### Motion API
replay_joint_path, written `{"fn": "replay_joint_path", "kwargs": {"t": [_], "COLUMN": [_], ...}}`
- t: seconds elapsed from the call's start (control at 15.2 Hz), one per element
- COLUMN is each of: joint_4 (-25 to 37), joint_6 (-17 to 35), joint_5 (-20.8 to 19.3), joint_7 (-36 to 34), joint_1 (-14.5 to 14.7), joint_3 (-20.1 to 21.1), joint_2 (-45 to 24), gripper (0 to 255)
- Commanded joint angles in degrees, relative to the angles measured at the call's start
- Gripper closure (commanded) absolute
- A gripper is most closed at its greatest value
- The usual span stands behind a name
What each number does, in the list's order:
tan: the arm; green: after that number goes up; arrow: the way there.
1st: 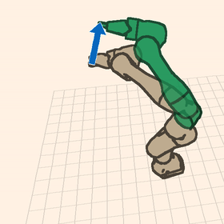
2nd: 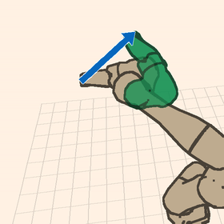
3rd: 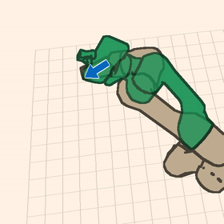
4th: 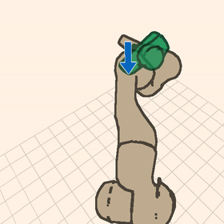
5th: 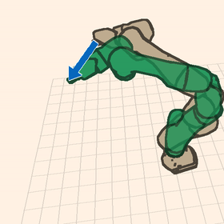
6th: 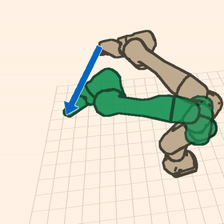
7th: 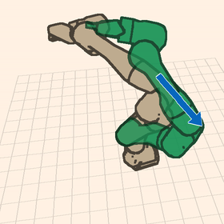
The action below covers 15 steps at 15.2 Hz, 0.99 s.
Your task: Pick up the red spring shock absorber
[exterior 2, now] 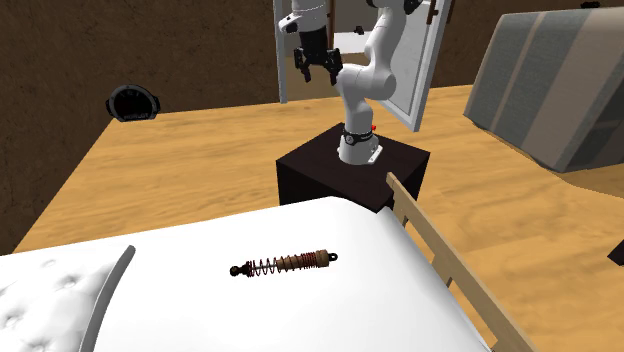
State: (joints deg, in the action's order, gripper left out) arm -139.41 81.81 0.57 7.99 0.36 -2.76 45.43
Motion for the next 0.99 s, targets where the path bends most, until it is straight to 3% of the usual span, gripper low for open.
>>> {"fn": "replay_joint_path", "kwargs": {"t": [0.0, 0.46, 0.92], "joint_4": [0.00, -5.36, -6.16], "joint_6": [0.00, 14.94, 30.26], "joint_5": [0.00, 4.56, 7.23], "joint_7": [0.00, -8.65, -16.90], "joint_1": [0.00, 0.78, 1.31], "joint_3": [0.00, 5.62, 10.92], "joint_2": [0.00, -6.71, -18.25], "gripper": [0, 0, 0]}}
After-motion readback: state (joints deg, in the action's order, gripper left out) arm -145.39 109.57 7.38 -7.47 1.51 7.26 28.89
